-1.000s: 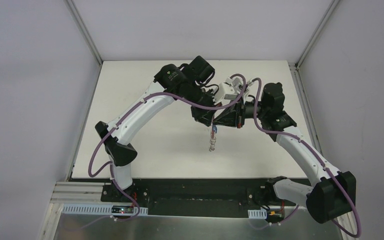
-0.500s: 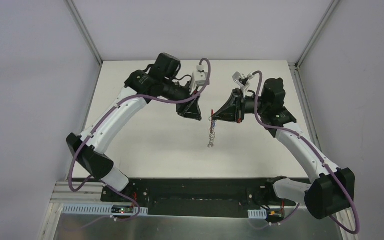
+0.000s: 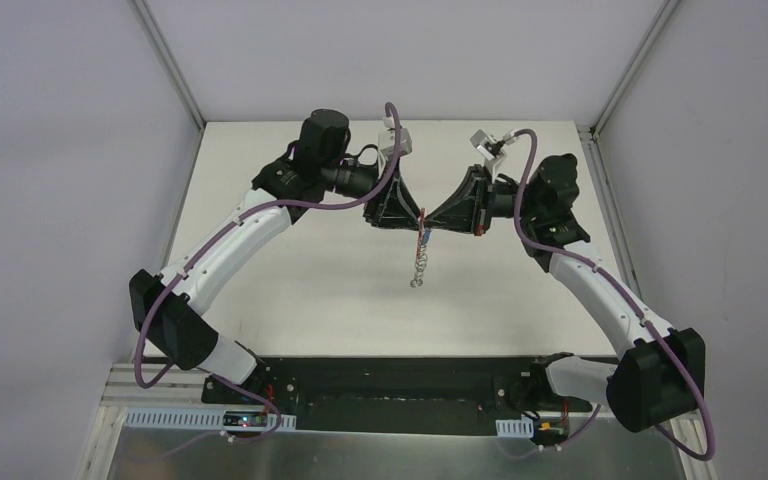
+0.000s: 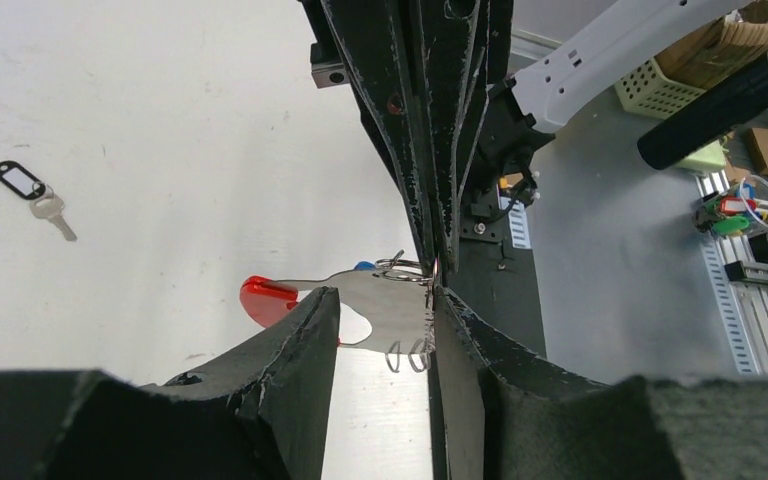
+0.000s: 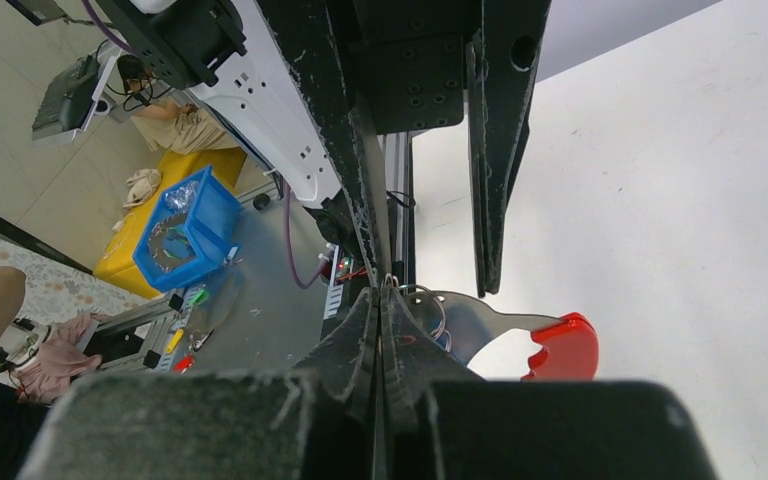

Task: Put the keys on the keyring

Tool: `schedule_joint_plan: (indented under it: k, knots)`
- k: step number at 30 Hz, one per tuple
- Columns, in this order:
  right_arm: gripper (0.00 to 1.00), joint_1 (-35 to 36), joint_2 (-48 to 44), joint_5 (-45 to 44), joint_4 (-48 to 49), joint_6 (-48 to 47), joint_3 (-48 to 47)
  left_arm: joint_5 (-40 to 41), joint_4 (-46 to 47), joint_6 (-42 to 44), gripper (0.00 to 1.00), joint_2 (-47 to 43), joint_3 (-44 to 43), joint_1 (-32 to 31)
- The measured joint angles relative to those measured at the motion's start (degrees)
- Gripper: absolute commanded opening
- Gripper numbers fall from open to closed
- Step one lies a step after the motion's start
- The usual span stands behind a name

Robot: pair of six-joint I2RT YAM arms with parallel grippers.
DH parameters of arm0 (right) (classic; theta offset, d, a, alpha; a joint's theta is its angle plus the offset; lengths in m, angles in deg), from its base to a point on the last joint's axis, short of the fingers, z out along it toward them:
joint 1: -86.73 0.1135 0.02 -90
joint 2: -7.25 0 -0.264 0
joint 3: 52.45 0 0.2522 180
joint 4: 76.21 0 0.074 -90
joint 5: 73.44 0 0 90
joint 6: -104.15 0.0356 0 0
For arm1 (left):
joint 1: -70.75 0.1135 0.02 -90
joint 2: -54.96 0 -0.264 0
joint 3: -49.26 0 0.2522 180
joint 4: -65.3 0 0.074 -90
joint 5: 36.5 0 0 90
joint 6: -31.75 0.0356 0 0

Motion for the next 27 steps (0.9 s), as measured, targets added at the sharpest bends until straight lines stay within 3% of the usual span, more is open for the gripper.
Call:
schedule_joint_plan:
  k: [6, 15, 21, 24, 27]
  knots:
    - [0.00, -0.5, 0.0, -0.1, 2.6, 2.2, 0.2, -1.7, 6.1, -4.1, 0.30, 0.0, 2.2, 0.0]
    - [0.00, -1.1, 0.1, -0.5, 3.1, 2.7, 0.5, -3.5, 8.8, -7.3, 0.00, 0.0, 3.2, 0.0]
    - [0.00, -1.4, 0.1, -1.4, 4.0, 2.4, 0.9, -4.3, 10.3, -10.3, 0.00, 0.2, 3.3, 0.0]
    - [0.13, -1.6, 0.1, -1.9, 2.1, 0.5, 1.0, -3.1, 6.9, -8.2, 0.00, 0.4, 2.6, -0.1]
    - [0.22, -1.7, 0.1, -3.1, -2.6, -3.7, 1.0, 0.6, -2.9, -1.1, 0.00, 1.6, -1.7, -0.9]
